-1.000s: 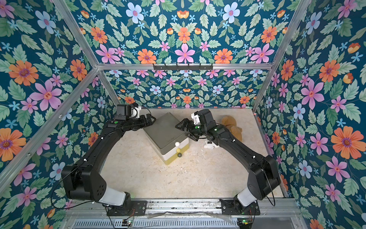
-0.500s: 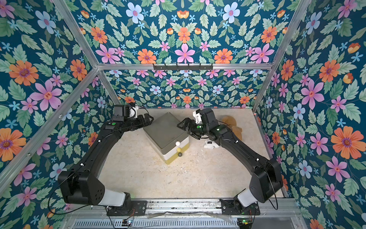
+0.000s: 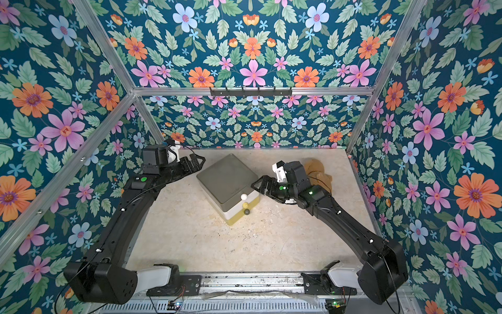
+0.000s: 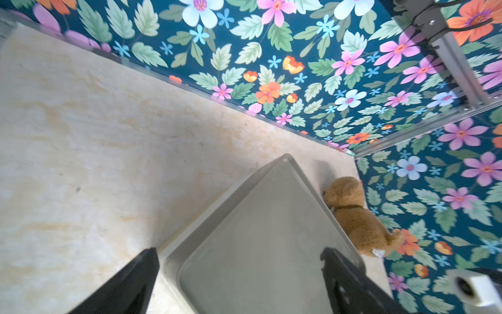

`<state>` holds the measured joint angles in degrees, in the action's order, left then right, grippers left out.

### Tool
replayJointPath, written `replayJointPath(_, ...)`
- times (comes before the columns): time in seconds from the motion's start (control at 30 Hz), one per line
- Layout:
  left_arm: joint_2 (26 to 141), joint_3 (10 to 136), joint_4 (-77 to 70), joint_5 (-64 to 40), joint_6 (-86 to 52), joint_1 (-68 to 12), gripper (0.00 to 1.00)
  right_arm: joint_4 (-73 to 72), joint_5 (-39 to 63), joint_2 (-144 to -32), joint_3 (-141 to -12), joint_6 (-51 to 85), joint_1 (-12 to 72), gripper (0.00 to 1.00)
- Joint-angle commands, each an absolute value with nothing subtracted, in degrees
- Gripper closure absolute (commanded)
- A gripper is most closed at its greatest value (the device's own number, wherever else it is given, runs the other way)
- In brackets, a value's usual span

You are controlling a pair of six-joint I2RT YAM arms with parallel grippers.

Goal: Take the keys out of the drawer
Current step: Open the drawer in the storage box.

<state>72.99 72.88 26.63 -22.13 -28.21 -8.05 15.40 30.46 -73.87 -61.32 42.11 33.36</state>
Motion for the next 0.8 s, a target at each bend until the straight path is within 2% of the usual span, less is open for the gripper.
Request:
replayJointPath(0.0,72.5,72.3,23.1,-27.0,-31.0,-9.7,0.01,12.3,33.4,-73.5,-60.9,40.4,33.1,0.01)
replayJointPath(0.2,71.2,71.3,22.7,-26.8,-31.1,-11.1,0.01,11.8,35.9,-74.8,-62.8,40.5,32.7,0.01)
replayJointPath(0.77,72.3,74.0,23.3,-27.5,-31.9,-12.4,0.01,2.3,38.7,-71.4,-53.0,45.9,32.6,0.01)
